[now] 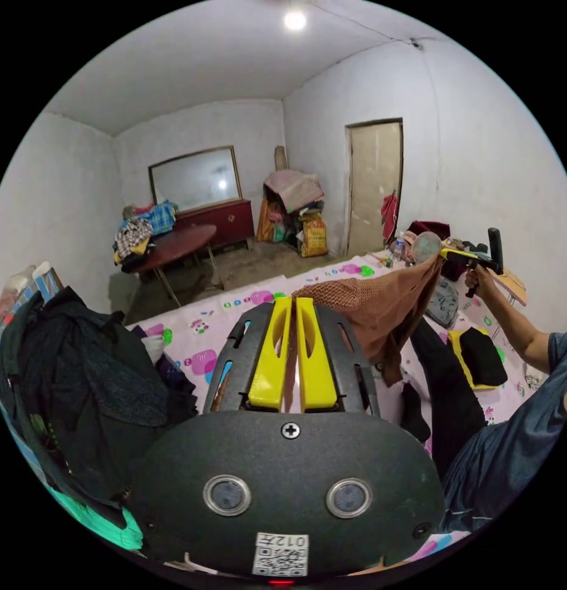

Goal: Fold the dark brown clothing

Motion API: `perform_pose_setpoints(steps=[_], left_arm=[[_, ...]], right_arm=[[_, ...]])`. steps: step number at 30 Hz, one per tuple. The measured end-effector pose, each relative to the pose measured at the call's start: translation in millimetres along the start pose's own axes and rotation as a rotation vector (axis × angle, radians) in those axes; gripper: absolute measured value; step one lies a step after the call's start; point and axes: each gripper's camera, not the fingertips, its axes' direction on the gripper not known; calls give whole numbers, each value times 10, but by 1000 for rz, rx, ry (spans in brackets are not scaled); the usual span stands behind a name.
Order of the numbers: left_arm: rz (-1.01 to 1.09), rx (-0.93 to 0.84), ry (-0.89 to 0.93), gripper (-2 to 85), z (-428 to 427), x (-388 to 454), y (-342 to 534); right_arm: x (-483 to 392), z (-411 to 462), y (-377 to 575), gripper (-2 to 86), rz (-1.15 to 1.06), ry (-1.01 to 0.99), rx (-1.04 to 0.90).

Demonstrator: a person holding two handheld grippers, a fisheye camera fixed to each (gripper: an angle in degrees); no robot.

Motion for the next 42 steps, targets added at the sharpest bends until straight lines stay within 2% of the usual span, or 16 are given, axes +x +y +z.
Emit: perform_pose_setpoints(steps=[7, 12, 17, 20, 22, 24, 29, 32, 37, 42], left_arm=[[98, 71, -92, -1, -629, 267, -119], [123, 35, -78, 0, -508, 209, -245], [79, -112, -38, 2, 436, -191, -610], [-155, -274, 11, 7, 1718, -717, -885], [-289, -289, 31, 12, 2249, -909, -893], [-353, -269, 14, 20, 2579, -976, -857], [-163, -355, 41, 36, 3149, -656, -548], [-79, -520, 133, 42, 3555, -323, 18], [-124, -716, 224, 45, 4071, -34, 756], [-161, -689, 173, 44, 4415, 27, 832]], right_arm=[[-51, -394, -191, -9, -24, -42, 104], [102, -259, -425, -9, -27, -46, 105], [552, 528, -817, -9, 12, -21, -13], [891, 1370, -1093, -8, 28, 74, -156], [1106, 1882, -1197, -7, 73, 188, -291], [1313, 2209, -1241, -3, 165, 199, -273], [1453, 2558, -924, 20, 150, 98, -384], [1425, 2684, -465, 30, 122, 49, -516], [1429, 2875, 276, 40, 208, 21, -712], [1566, 3194, 352, 40, 242, 63, -704]])
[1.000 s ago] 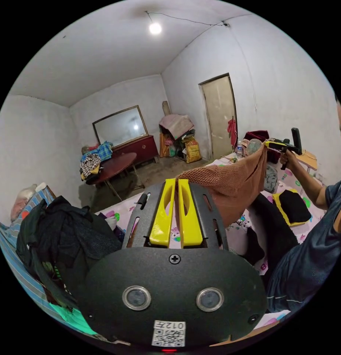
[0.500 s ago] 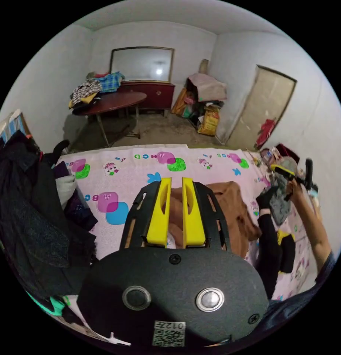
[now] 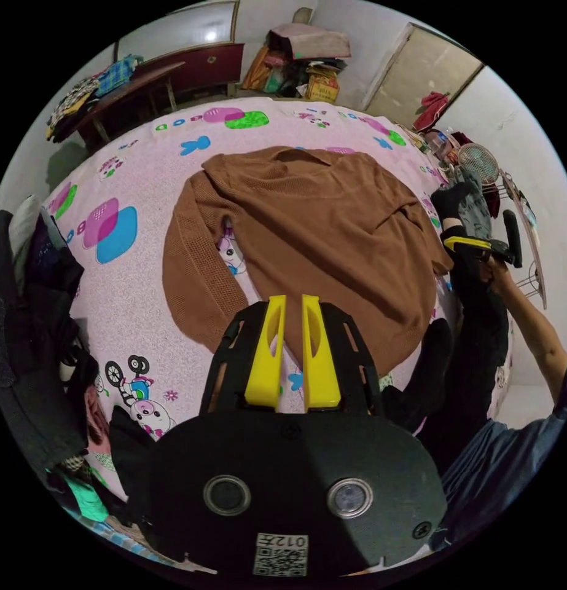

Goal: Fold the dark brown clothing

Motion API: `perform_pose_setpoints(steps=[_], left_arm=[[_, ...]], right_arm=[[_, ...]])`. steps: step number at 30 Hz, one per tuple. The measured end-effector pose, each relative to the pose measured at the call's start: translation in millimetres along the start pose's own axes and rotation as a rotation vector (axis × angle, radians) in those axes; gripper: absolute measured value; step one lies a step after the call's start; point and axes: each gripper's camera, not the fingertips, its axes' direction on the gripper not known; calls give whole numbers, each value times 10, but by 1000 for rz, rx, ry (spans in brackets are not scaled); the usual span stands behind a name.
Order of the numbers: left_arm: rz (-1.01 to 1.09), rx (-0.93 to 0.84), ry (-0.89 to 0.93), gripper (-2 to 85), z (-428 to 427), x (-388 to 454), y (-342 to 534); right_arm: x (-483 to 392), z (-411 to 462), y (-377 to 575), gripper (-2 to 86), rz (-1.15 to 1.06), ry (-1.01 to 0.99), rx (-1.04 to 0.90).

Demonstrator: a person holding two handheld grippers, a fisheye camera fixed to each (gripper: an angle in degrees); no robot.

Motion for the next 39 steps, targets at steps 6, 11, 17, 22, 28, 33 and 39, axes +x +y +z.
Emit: perform_pose_setpoints(steps=[6, 11, 17, 22, 28, 33, 39], left_arm=[[-31, 82, -84, 42, 208, -132, -551], [16, 102, -139, 43, 408, -248, -1098], [92, 109, -205, 48, 626, -363, -1773], [226, 92, -275, 51, 861, -231, -2267], [502, -1, -337, 45, 1234, 141, -2561], [546, -77, -426, 32, 1490, 224, -2658], [427, -82, -349, 10, 1432, 118, -2655]], right_arm=[[133, 167, -795, 46, -11, 46, 90], [115, 425, -1455, 64, -91, 92, 95], [-6, 787, -2044, 70, -241, 182, 56], [14, 1078, -2246, 76, -266, 206, -36], [51, 1115, -2288, 8, -225, 194, -42], [127, 994, -2243, -5, -168, 95, -13], [120, 745, -2076, -6, -134, 27, 50]])
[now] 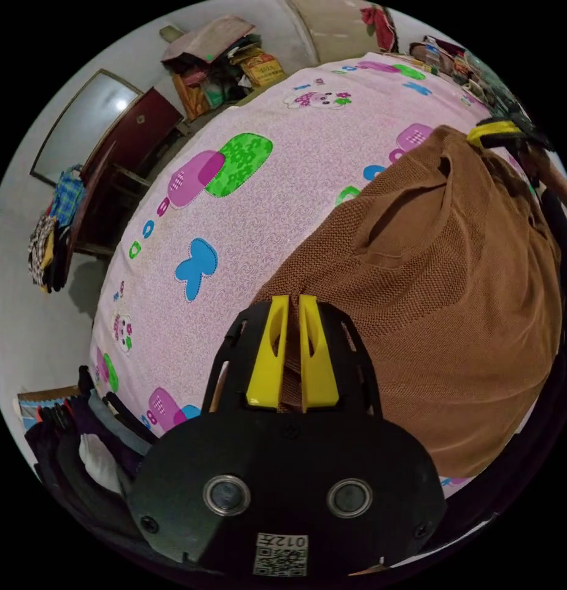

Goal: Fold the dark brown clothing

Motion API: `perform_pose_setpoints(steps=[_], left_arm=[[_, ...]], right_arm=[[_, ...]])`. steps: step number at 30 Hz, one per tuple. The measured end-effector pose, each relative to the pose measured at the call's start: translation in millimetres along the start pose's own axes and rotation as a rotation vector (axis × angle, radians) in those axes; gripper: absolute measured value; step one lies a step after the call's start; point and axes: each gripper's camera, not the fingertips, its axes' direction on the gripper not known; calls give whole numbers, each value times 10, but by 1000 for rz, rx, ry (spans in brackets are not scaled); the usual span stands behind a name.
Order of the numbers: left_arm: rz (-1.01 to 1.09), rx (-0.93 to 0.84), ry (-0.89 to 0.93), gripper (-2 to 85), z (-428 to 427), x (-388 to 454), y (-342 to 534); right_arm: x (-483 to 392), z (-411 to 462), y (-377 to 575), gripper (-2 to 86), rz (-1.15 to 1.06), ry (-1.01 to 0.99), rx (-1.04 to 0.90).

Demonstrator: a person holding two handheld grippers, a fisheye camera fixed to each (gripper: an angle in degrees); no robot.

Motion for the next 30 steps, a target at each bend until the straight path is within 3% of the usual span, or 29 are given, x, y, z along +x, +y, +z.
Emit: perform_pose_setpoints(steps=[8, 13, 20, 23, 30], left_arm=[[-169, 149, 173, -1, -732, -307, 634], [-296, 343, 243, -2, -1669, -403, 1443], [-293, 511, 103, -2, -3124, -71, 2284], [-343, 680, 4, -2, -4005, 141, 2774], [-325, 657, -168, -2, -4893, 660, 3428]], right_arm=[[-194, -682, 327, -8, 42, -59, 106], [-453, -1349, 679, -9, 46, -80, 233], [-1105, -2608, 1251, -9, -63, -48, 467], [-1378, -3161, 1522, -9, -85, -33, 619], [-2027, -3889, 2147, -9, -199, 41, 693]])
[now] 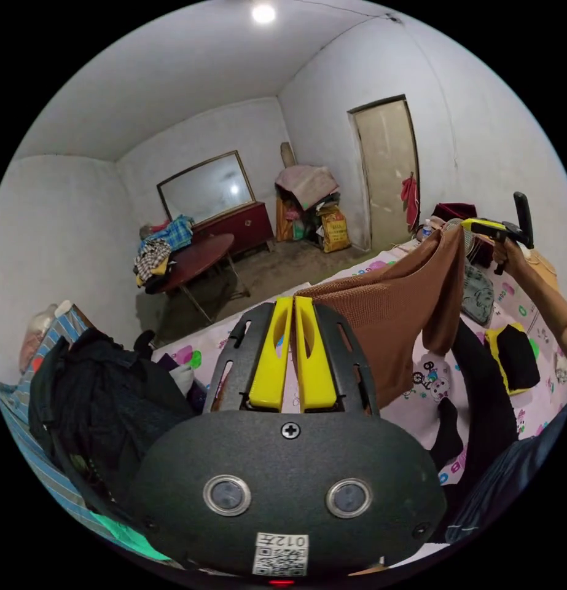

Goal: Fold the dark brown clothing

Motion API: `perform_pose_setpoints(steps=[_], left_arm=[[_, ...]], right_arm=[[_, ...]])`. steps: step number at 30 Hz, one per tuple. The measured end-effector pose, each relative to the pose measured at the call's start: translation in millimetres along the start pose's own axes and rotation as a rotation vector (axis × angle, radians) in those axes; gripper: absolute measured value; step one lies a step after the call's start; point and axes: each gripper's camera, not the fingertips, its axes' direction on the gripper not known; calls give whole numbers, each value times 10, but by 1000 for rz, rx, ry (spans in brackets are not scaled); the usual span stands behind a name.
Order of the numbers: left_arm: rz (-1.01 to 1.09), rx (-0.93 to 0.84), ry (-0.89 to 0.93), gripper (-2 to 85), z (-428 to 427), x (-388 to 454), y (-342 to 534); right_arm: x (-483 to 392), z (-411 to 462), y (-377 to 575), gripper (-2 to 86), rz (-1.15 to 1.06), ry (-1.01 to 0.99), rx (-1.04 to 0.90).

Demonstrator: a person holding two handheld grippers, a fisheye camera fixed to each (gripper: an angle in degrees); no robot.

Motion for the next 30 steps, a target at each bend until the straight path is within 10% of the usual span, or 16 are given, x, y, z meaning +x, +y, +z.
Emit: perform_pose_setpoints(steps=[18, 30], left_arm=[[60, 114, -38, -1, -1203, 25, 314], [-68, -227, 112, -1, 2213, -298, 228]], right_arm=[[-576, -974, 286, -9, -80, -1, 159], [870, 1326, 982, -9, 198, -29, -214]])
